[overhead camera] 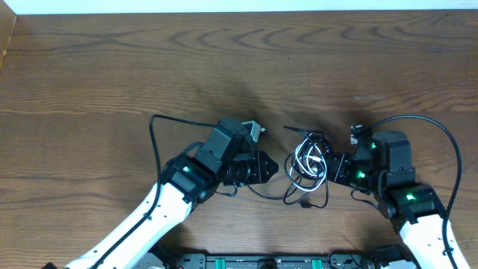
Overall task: Untangle cables
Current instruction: 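Grasp the cable loops with the left gripper next to the right gripper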
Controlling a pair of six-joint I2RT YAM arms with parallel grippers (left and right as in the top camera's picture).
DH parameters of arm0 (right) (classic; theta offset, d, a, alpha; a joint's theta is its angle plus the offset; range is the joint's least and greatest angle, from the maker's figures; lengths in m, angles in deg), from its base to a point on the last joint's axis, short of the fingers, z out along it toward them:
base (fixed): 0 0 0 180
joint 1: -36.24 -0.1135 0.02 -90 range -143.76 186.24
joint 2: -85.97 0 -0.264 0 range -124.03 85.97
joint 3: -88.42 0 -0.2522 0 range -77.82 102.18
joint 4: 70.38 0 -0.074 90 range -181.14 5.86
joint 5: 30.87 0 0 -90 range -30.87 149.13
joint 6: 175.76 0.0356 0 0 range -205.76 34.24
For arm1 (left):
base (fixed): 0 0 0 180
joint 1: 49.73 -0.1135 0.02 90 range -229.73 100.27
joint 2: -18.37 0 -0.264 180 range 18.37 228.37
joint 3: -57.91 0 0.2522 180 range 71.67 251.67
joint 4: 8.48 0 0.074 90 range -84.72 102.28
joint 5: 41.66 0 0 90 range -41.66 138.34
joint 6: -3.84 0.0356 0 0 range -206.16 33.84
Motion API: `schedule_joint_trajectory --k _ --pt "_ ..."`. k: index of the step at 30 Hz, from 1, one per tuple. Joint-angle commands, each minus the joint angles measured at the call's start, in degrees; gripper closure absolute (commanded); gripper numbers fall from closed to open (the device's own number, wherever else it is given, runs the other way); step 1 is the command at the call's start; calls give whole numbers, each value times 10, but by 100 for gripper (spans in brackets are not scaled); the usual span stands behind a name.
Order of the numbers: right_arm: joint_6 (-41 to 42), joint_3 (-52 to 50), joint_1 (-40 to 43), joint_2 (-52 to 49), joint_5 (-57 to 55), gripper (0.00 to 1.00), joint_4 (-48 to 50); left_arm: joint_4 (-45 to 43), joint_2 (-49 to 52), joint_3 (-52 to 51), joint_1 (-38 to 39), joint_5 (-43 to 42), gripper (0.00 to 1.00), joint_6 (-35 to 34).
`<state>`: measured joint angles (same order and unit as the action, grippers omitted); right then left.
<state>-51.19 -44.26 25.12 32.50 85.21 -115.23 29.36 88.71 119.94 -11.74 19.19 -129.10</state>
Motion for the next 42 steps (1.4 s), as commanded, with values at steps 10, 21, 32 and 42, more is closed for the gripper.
schedule_joint_trajectory --k 10,21,32,42 --pt "5 2 2 2 8 99 0 -55 29 -2 2 -63 67 -31" --pt "5 2 2 2 8 99 -2 -58 29 -2 6 -85 68 -33" --pt "5 2 2 2 8 99 -2 -68 30 -2 9 -139 67 -33" --pt "5 2 2 2 8 99 -2 -66 31 -3 52 -62 67 -39"
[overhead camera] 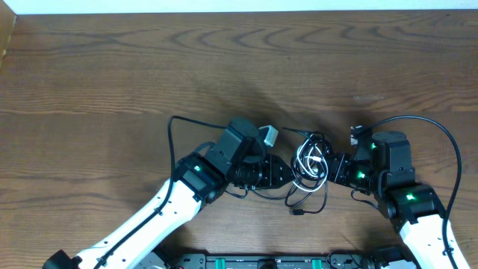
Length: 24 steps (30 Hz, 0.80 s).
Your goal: Untangle cables
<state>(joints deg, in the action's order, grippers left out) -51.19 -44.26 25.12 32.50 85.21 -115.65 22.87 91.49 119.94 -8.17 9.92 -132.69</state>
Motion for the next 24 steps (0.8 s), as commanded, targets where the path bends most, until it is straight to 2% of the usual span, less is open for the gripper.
schedule_joint_trajectory --k 1,5,11,12,14,17,20,24 --pt "5 2 2 2 8 99 2 -2 3 -3 20 37 67 -3" --pt "6 2 2 2 9 99 2 -1 8 -3 31 80 67 -4" --pt "5 2 2 2 12 99 1 -15 42 -3 47 149 67 -40" --pt "6 2 2 2 13 99 0 -23 50 -3 47 149 72 -43" --pt "5 2 2 2 13 99 -2 -37 61 -3 47 150 92 -46" --pt "5 2 2 2 13 99 -4 -39 71 -3 46 169 92 -42" --pt "5 2 2 2 12 99 -9 12 64 -2 34 257 92 -19" --pt "5 2 2 2 8 99 -15 108 35 -2 -9 343 92 -40"
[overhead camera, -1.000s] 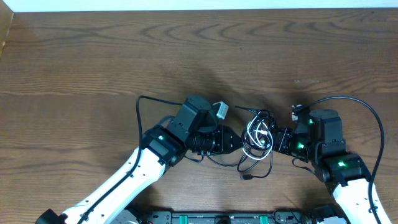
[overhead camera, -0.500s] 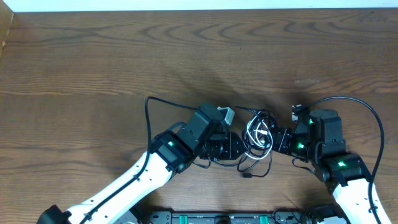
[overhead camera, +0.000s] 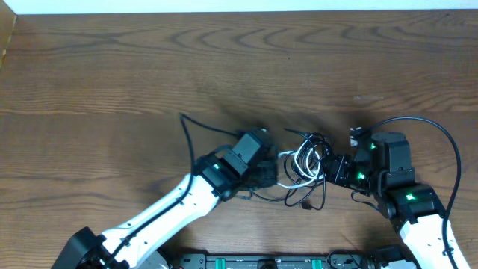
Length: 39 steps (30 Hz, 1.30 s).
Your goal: Untangle cables
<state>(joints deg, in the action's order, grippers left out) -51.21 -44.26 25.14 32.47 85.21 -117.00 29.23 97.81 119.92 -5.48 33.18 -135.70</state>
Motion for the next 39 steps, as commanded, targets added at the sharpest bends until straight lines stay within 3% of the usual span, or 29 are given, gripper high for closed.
schedule_joint_trajectory --k 1,3,6,14,17,24,27,32,39 --pt "5 2 2 2 6 99 -2 60 -36 -2 -47 113 92 -33" --pt "6 2 2 2 -1 99 -1 80 -48 -2 -68 104 92 -85" --pt "6 2 2 2 -3 99 -1 65 -58 -2 -77 49 92 -97" --pt "6 2 1 2 -7 99 -2 -86 -58 -2 -67 -217 92 -128" --pt "5 2 1 2 -18 98 -2 -127 -59 -2 -52 -240 92 -192" --pt "6 2 1 2 -37 98 -11 -201 -59 -2 -50 -238 93 -258" --pt "6 2 1 2 -34 98 -18 -252 -59 -2 -46 -201 92 -264" --pt "6 2 -25 2 -24 99 -32 -262 -59 -2 -44 7 92 -276" --pt "6 2 -59 2 14 99 -34 -252 -57 -2 -44 196 92 -274"
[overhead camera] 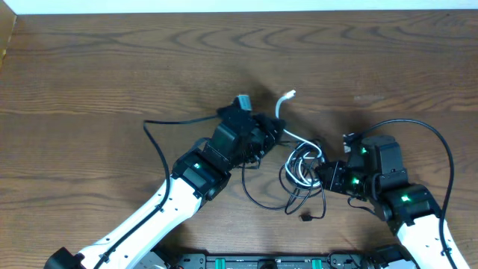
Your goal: Untangle cables
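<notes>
A tangle of black and white cables [301,166] lies at the table's centre, slightly right. My right gripper [323,175] is shut on the tangle's right side. My left gripper [273,131] sits up and left of the tangle, shut on a white cable [284,102]. That cable's free end points away toward the far edge, and its other stretch runs down into the tangle. A black cable loop [258,198] trails to the lower left, and a black plug [306,217] lies below the tangle.
The wooden table [112,67] fills the view, with a white strip along its far edge. The left arm's own black lead [149,138] loops out to the left. The right arm's lead [437,142] arcs over on the right.
My left gripper has moved from the tangle's left edge up toward the far side, with a white cable in it. That cable's end now stands free of the tangle. The tangle has spread, and my right gripper has shifted slightly left and nearer.
My left gripper stood left of the tangle while my right gripper held its right side. It then stood closer, and later at the tangle's left edge on a white strand. Now it holds that white cable drawn out up and left, with the right still gripping.
</notes>
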Controlling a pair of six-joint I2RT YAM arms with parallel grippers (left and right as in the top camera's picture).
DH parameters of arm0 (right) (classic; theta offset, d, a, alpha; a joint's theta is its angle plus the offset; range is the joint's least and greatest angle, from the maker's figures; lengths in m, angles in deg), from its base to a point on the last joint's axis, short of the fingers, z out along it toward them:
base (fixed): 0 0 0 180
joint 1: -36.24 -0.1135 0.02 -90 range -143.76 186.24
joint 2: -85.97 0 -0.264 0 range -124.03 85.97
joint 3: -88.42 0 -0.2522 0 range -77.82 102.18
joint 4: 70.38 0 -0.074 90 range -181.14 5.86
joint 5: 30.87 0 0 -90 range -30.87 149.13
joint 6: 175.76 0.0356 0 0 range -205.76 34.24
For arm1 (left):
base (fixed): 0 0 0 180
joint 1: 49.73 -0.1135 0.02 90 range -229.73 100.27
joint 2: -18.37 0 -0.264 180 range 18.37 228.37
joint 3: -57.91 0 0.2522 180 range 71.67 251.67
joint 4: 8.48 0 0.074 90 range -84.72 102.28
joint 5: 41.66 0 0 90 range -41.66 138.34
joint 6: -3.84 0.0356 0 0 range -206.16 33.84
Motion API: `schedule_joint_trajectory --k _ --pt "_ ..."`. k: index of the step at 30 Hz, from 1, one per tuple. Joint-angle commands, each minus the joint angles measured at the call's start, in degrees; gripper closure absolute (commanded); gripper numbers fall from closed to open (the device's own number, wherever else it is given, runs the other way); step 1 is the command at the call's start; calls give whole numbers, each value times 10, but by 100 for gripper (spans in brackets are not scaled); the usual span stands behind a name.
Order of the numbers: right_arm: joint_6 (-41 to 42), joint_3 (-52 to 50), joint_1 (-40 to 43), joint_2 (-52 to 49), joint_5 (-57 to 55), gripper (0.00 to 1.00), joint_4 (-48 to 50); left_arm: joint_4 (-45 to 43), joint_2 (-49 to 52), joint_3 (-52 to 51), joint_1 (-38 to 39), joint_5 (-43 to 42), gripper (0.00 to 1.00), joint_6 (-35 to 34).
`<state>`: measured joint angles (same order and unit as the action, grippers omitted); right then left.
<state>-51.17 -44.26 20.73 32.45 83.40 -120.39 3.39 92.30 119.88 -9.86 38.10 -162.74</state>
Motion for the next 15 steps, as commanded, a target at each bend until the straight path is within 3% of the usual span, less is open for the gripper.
schedule_joint_trajectory --k 1,6,11,15 --pt "5 2 -19 3 33 99 0 15 -2 -2 -1 178 92 -2" --pt "19 2 -43 2 33 99 0 85 -2 -2 -9 326 92 41" --pt "23 2 -50 3 33 99 2 161 -2 -2 -35 341 83 78" --pt "23 2 -50 3 33 99 2 221 -2 -2 -52 338 52 78"
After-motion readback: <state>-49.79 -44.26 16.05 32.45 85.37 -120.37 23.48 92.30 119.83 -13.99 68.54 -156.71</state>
